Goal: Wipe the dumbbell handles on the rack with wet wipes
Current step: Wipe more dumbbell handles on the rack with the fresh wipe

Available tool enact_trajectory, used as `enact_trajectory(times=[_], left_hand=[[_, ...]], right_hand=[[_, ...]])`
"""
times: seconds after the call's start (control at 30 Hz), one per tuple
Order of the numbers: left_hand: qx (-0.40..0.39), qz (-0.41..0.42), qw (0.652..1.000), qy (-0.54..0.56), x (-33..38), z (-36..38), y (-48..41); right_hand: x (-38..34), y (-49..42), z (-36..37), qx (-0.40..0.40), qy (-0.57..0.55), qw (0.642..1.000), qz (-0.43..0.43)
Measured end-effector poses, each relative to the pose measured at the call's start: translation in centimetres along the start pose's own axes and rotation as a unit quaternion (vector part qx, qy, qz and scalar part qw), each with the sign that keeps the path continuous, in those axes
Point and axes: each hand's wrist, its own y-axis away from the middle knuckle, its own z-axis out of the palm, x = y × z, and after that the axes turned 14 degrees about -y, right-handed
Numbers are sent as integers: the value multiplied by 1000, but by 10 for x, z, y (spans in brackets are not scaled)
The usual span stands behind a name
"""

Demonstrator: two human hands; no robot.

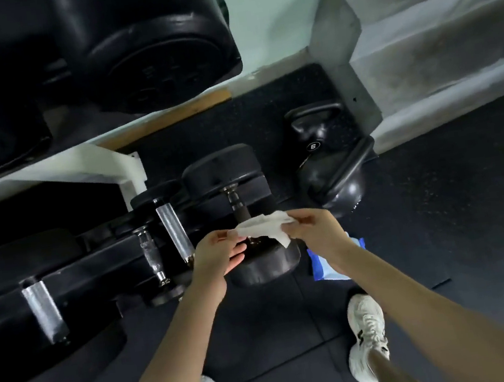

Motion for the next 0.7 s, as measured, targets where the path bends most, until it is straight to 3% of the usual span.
enact_trajectory(times=[0.23, 0.47, 0.53, 0.6, 0.7], left_hand=[[91, -40, 994, 55, -6, -11, -35], [106, -51, 993, 12, -9, -27, -81], [182, 18, 977, -105, -14, -27, -88], [265, 117, 930, -224, -17, -21, -83], [281, 242, 894, -251, -25, -2, -71]], right_hand=[[6, -42, 17, 38, -3, 997, 62], [23, -94, 49, 144, -7, 989, 22], [25, -105, 56, 159, 7, 987, 0], [27, -111, 58, 178, 14, 984, -26], [29, -111, 59, 201, 23, 978, -52]])
